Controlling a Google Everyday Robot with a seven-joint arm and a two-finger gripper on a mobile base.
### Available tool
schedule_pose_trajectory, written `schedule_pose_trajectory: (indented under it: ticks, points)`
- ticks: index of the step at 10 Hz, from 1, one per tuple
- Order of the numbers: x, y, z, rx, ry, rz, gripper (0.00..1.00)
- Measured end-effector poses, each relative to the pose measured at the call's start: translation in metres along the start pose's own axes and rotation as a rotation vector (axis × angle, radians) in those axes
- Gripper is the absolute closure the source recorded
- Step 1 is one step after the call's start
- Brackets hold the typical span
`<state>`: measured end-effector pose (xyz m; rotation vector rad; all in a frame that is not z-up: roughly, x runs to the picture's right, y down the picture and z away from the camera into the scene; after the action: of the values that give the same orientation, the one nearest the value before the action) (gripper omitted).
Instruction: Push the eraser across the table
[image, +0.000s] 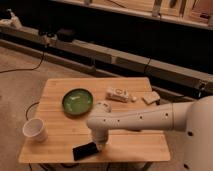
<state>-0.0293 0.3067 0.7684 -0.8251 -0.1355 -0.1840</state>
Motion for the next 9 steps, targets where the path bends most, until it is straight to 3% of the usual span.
schedule_pose_trajectory:
  ticks: [9]
  points:
    - [-0.035,0.003,0.003,0.000,-0.028,-0.068,0.98]
